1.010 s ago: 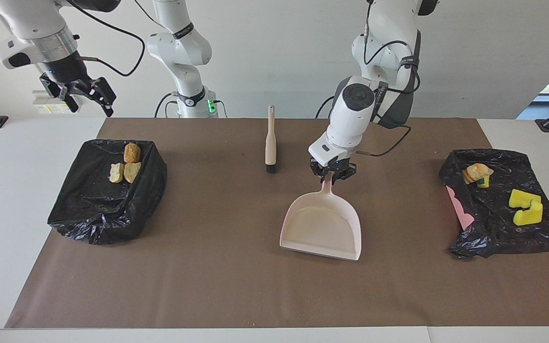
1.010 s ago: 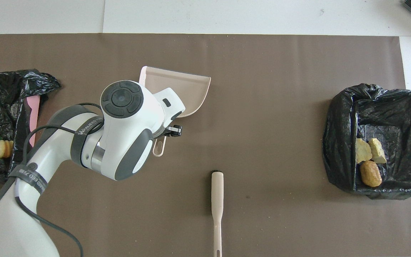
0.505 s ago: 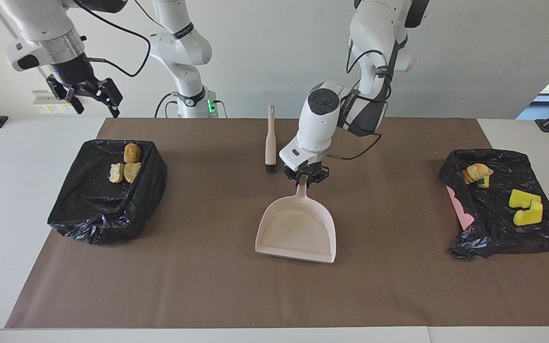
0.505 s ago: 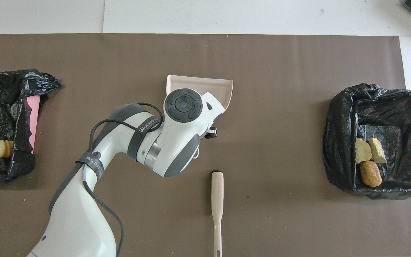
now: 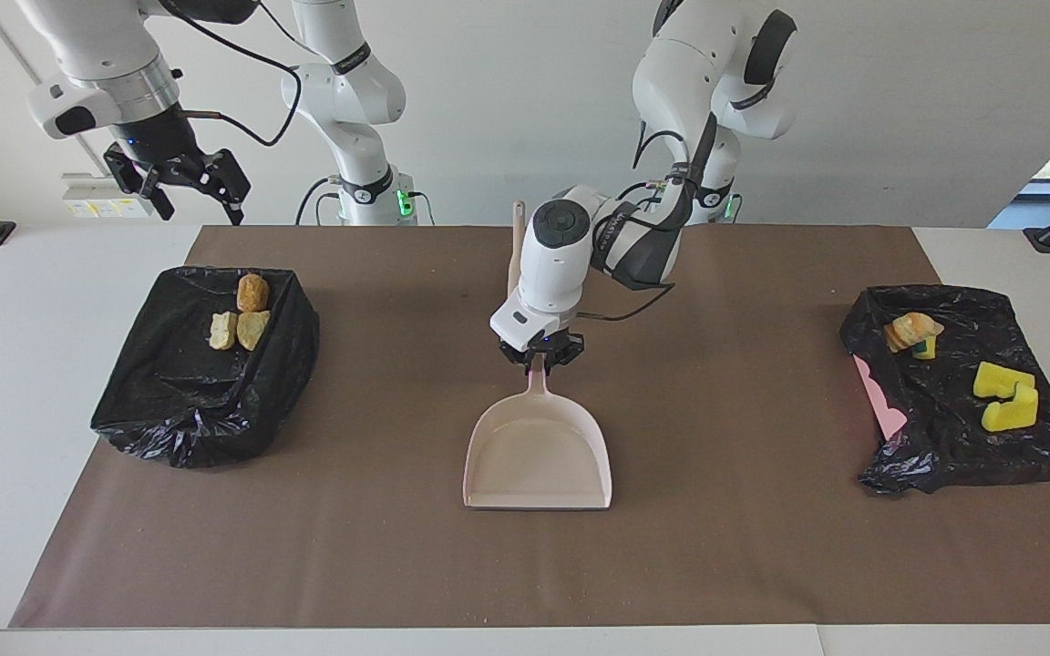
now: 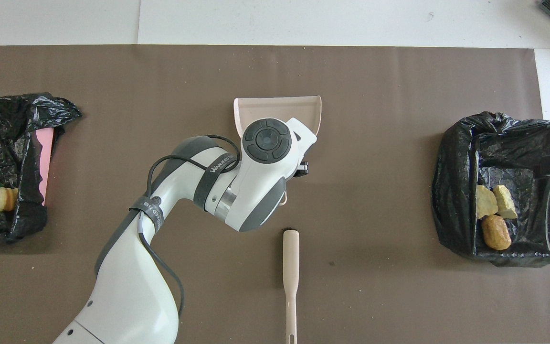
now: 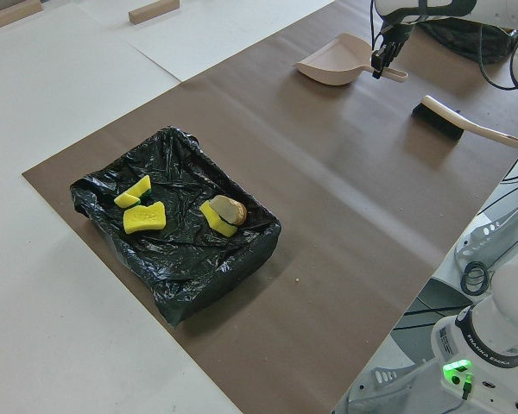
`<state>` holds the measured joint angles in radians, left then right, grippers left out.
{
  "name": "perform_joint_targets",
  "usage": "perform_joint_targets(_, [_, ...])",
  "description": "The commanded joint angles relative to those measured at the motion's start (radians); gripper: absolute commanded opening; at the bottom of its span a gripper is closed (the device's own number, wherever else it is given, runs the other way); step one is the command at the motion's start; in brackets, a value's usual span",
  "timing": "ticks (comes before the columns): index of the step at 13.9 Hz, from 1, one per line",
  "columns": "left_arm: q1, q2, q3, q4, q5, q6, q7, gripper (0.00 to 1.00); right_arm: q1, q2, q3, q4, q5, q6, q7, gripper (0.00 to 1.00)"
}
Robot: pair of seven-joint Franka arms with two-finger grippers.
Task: Sweep and dump trash in bin
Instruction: 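Bring the empty dustpan back to the table center with the left gripper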
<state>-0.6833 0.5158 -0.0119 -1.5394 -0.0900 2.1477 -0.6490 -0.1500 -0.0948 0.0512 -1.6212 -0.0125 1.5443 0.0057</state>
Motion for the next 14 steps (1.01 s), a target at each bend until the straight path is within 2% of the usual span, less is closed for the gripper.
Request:
perform_joint_targets(1, [-0.004, 0.009, 0.010, -0.002, -0.042, 0.076, -0.057, 0.00, -0.008, -0.014, 0.001, -0.017, 0.016, 0.016, -0.004, 1.00])
perform_joint_targets(2, [-0.001, 0.007, 0.013, -0.007, -0.042, 0.081, -0.057, 0.00, -0.008, -0.014, 0.001, -0.017, 0.016, 0.016, -0.004, 1.00])
perform_joint_targets(7, [-0.005, 0.003, 0.013, -0.038, -0.037, 0.083, -0.025, 0.36, -0.008, -0.014, 0.001, -0.017, 0.016, 0.016, -0.003, 1.00])
perform_joint_targets(10, [-0.012, 0.001, 0.013, -0.038, -0.037, 0.078, -0.023, 0.46, -0.017, -0.010, -0.016, -0.019, -0.004, 0.016, 0.000, 1.00])
perform_joint_targets(11, [-0.010, 0.000, 0.013, -0.039, -0.036, 0.075, -0.021, 0.53, -0.008, -0.009, -0.033, -0.017, -0.004, 0.016, 0.000, 1.00])
perform_joint_targets(13, [-0.002, -0.013, 0.013, -0.038, -0.031, 0.067, -0.003, 1.00, 0.070, -0.008, -0.074, -0.019, -0.017, 0.016, 0.002, 1.00])
perform_joint_targets(14, [0.001, -0.035, 0.015, -0.041, -0.031, 0.057, 0.000, 1.00, 0.107, -0.006, -0.097, -0.019, -0.058, 0.016, 0.000, 1.00])
